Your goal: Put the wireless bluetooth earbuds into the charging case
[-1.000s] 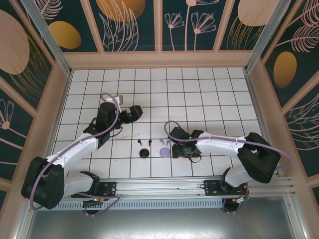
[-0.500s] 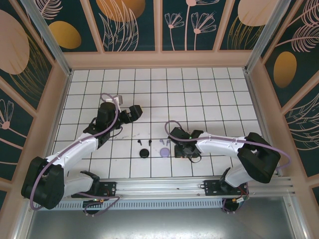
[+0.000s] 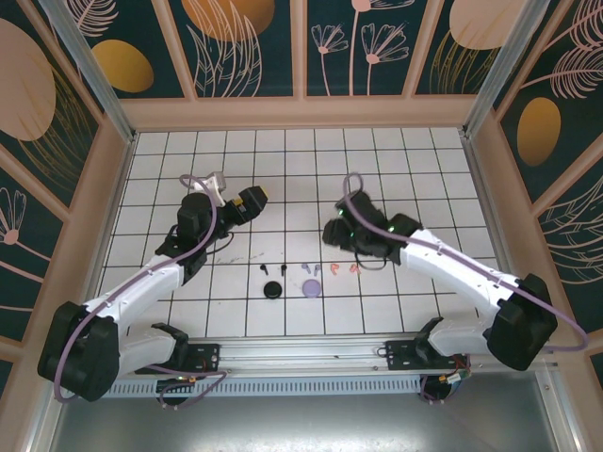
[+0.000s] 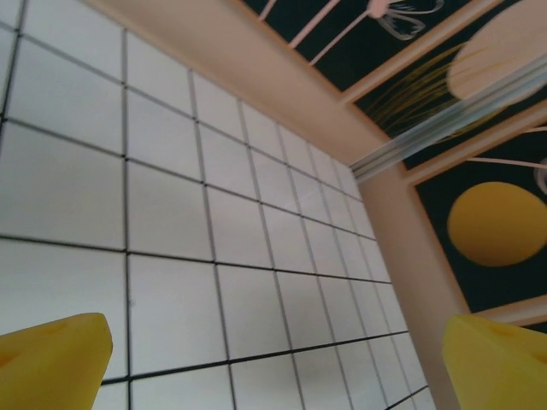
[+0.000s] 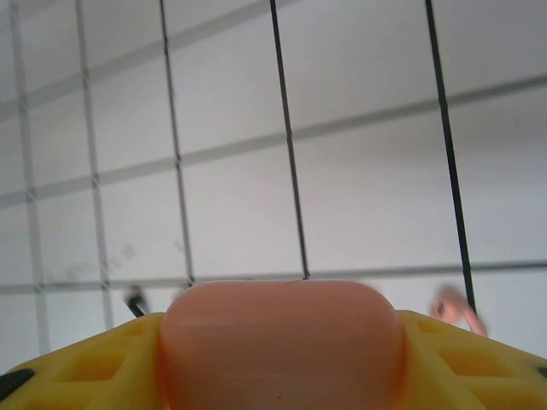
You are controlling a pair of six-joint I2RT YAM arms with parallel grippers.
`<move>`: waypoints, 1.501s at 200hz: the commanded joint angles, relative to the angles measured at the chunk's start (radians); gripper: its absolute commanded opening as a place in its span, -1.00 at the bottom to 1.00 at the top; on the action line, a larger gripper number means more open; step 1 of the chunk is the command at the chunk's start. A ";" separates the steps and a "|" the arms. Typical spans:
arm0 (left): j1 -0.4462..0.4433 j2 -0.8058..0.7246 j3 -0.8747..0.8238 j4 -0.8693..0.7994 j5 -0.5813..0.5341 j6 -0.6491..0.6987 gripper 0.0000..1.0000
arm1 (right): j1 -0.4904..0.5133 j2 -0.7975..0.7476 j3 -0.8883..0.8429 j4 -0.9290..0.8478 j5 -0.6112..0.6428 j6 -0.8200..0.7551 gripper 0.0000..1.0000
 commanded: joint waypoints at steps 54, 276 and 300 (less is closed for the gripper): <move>-0.004 0.197 -0.053 0.522 0.278 0.000 0.97 | -0.176 0.210 0.211 0.268 -0.205 0.242 -0.09; -0.167 0.588 0.139 0.739 0.179 0.023 0.18 | -0.080 0.287 0.233 0.401 -0.230 0.489 -0.08; -0.166 0.591 0.144 0.745 0.168 0.023 0.14 | -0.072 0.282 0.225 0.405 -0.229 0.489 -0.08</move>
